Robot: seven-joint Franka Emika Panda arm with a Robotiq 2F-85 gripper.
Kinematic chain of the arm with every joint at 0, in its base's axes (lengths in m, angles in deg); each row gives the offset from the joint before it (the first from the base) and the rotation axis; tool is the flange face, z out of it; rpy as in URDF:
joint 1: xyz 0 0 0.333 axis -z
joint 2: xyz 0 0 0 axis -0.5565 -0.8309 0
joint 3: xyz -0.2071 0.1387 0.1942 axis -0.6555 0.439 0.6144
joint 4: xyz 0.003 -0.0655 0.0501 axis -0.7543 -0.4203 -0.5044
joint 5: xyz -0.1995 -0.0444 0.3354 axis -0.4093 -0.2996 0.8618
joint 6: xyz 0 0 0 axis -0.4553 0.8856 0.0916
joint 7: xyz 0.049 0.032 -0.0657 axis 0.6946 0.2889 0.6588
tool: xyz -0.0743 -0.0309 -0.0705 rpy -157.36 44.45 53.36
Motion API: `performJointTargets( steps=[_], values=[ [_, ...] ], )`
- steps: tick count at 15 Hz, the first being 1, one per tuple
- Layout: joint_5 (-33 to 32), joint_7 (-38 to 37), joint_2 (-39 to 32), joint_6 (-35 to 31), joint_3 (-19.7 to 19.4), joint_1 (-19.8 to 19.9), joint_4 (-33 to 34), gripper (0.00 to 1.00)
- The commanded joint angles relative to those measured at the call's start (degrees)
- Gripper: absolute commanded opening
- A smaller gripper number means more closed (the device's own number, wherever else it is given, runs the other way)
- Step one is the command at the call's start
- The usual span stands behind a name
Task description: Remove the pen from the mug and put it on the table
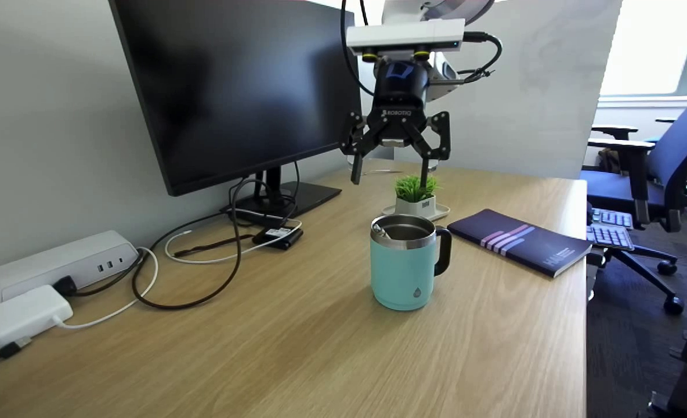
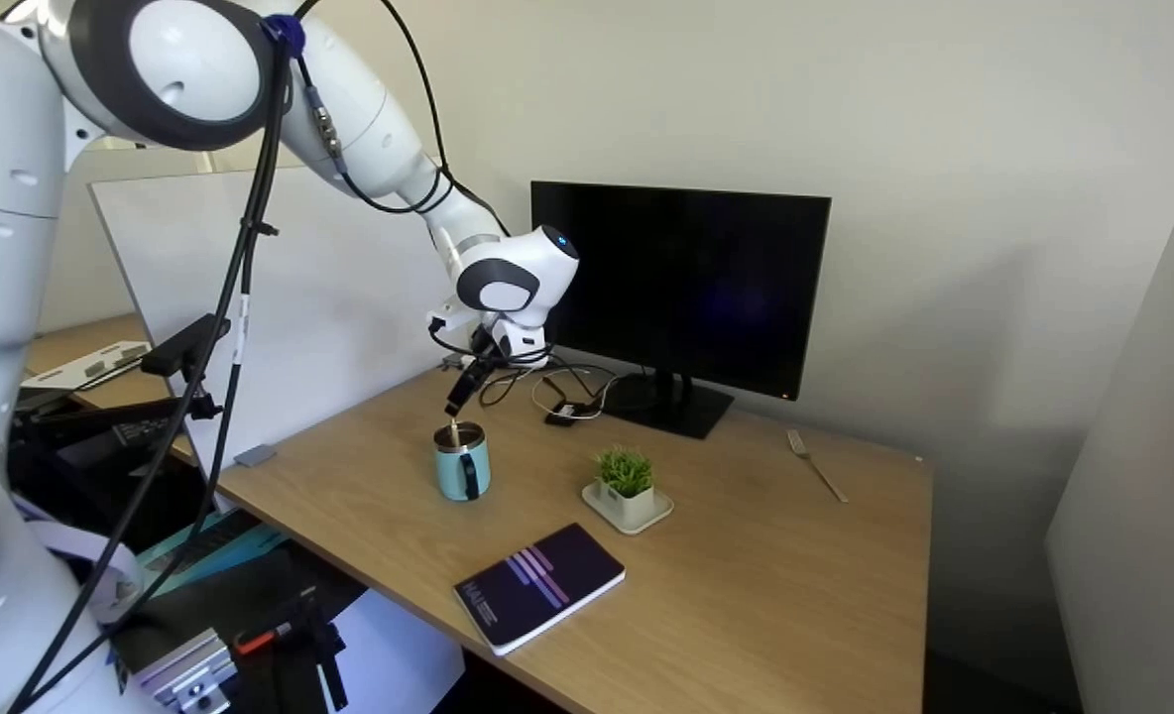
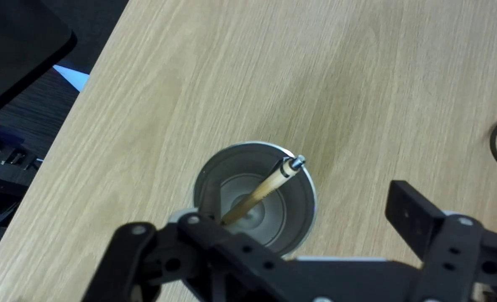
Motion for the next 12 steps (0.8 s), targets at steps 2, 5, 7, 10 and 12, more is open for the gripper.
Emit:
performJointTargets(
  steps=[2, 5, 7, 10, 12],
  values=[
    [2.3, -0.5, -0.5, 0.2, -0.7, -0.4, 0.1, 0.96],
    [2.8, -0.5, -0.6, 0.1, -0.7, -0.5, -0.1, 0.85],
    [3.2, -0.5, -0.6, 0.0, -0.8, -0.5, -0.2, 0.8],
    [3.6, -0.5, -0.6, -0.1, -0.9, -0.5, -0.5, 0.8],
    [4.0, -0.4, -0.7, -0.2, -0.9, -0.5, -0.9, 0.77]
  ],
)
